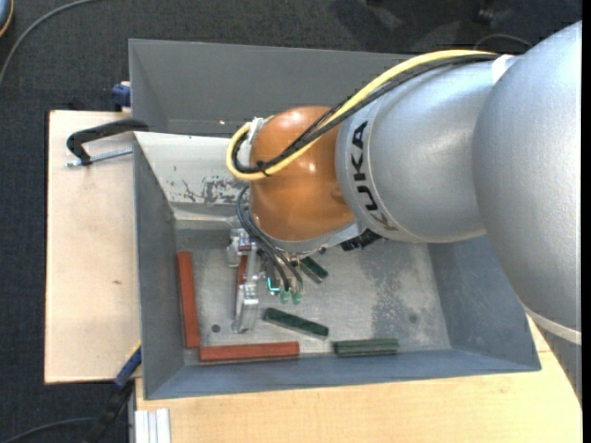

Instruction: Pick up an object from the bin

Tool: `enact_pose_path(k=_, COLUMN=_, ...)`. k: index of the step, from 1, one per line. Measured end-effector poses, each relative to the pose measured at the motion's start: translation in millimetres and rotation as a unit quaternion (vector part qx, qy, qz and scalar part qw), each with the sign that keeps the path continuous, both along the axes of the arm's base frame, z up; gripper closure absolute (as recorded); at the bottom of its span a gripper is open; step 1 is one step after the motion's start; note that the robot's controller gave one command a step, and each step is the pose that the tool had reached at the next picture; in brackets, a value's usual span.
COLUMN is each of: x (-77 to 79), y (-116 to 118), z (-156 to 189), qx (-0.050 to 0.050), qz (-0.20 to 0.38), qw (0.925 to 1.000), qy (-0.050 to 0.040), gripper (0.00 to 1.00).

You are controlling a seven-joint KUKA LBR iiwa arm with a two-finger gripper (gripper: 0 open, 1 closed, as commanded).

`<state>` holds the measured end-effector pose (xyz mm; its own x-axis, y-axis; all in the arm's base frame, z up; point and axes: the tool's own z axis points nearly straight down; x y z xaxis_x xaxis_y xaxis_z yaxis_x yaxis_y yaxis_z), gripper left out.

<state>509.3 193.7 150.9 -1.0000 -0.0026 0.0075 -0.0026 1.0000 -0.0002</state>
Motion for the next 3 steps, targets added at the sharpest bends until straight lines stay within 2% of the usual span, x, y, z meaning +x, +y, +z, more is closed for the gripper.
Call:
enact_pose_path(k=1, x=24.7, y=-62.0, z=-84.6, qx=-0.002, qz=-0.041, qw=0.9992, qy=-0.0006, gripper=0.0)
enact_pose_path(k=2, x=25.8, y=-57.7, z=-80.2, qx=0.001, qz=-0.038, qw=0.9993, qy=-0.0038, gripper=1.0)
enact_pose_path(k=3, x=25.8, y=-57.8, z=-80.2, qx=0.001, qz=-0.039, qw=0.9992, qy=-0.0038, gripper=0.0)
